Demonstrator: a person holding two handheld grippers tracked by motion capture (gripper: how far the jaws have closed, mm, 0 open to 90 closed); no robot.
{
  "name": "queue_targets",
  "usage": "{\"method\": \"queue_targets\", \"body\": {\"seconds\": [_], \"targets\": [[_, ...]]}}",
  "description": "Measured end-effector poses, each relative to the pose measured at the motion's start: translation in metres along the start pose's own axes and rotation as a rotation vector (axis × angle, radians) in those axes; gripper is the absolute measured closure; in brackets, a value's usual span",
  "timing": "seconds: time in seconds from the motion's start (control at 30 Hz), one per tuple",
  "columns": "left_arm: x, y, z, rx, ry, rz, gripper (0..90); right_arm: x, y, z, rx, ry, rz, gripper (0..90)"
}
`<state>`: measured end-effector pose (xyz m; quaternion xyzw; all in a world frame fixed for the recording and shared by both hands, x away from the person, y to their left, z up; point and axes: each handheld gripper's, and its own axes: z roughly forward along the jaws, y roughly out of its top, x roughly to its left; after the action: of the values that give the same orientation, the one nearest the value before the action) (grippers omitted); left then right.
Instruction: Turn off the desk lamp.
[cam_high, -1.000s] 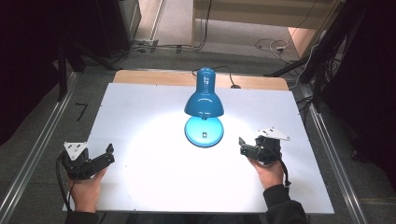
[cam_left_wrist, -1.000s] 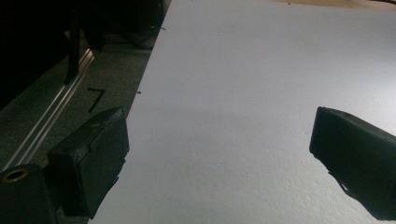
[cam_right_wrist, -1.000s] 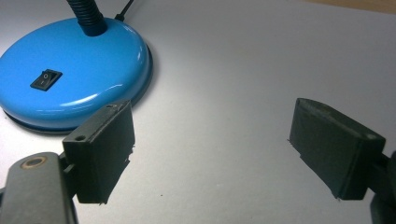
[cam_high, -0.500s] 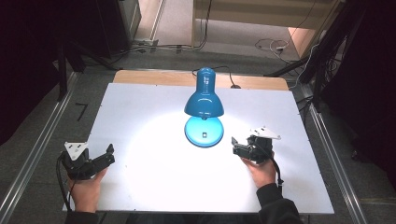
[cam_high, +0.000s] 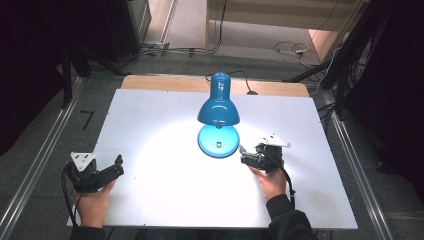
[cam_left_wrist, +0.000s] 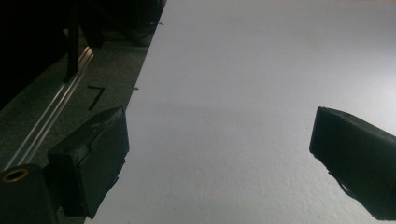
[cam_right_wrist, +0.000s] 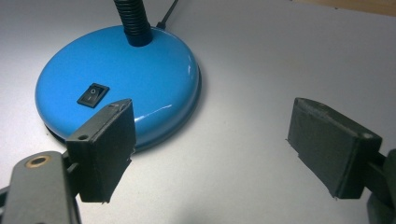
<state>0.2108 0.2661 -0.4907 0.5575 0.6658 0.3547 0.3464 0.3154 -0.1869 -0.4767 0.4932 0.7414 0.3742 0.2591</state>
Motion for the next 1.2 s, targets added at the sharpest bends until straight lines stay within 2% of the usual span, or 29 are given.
{"method": "queue_targets", "body": {"seconds": [0.47, 0.77, 1.2], "targets": [[0.000, 0.000, 0.000, 0.001, -0.005, 0.000, 5.3, 0.021, -0.001, 0.013, 0.003, 0.030, -0.018, 13.8], [0.000, 0.001, -0.001, -0.006, -0.011, -0.001, 5.4, 0.035, -0.001, 0.019, -0.005, 0.049, -0.044, 18.8], [0.001, 0.001, 0.000, 0.002, -0.010, -0.005, 5.3, 0.047, -0.001, 0.027, -0.015, 0.065, -0.032, 21.8]]}}
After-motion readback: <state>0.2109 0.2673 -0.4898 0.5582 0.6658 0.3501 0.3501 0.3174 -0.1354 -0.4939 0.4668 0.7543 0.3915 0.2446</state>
